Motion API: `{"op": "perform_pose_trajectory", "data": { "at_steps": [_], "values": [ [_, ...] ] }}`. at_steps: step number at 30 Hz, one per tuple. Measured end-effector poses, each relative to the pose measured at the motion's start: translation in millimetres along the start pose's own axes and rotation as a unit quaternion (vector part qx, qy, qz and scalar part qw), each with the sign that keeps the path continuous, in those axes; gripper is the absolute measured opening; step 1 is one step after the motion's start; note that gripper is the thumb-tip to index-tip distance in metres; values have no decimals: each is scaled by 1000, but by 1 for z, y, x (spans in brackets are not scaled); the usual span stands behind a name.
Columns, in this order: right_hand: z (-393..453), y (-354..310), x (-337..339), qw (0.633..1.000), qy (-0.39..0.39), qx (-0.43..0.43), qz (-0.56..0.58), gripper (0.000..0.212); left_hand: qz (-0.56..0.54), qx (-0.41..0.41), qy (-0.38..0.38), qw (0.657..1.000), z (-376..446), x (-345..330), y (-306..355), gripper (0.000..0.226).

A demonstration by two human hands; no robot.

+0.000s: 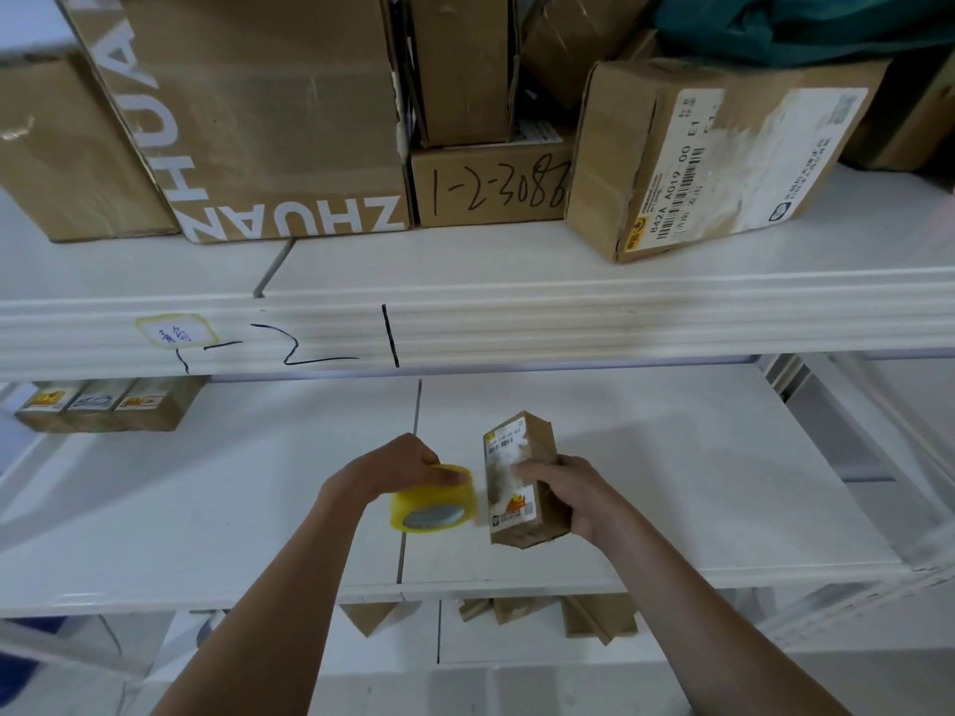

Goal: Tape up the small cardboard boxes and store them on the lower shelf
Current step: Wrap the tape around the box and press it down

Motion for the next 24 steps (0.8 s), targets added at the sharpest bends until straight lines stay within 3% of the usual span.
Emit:
{"op": "perform_pose_trajectory", "data": {
  "at_steps": [3, 9, 16, 21, 24],
  "values": [
    [-3, -5, -3, 1000, -23, 5, 14, 40, 89, 30, 48, 994, 0, 0, -3, 61],
    [-14, -11, -10, 994, -99, 15, 46, 42, 42, 40, 38, 998, 3, -5, 2, 57],
    [-14, -5, -15, 978, -153, -8, 138, 43, -79, -12, 8, 997, -4, -8, 6, 56],
    [-11, -1, -3, 980, -147, -2, 137, 50, -58, -11, 20, 998, -4, -7, 5, 59],
    [-7, -3, 5, 991, -82, 30, 101, 52, -22, -3, 23, 999, -2, -10, 6, 57]
  ]
}}
Point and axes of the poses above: each hand's wrist, its own z-axis towards the middle knuckle, its own x-axis out of the back of the hand, y = z × x, the point moved 3 cm from there along z, towards the middle knuckle, and after that the axes turned 8 degrees about z, right-handed, at the moved point
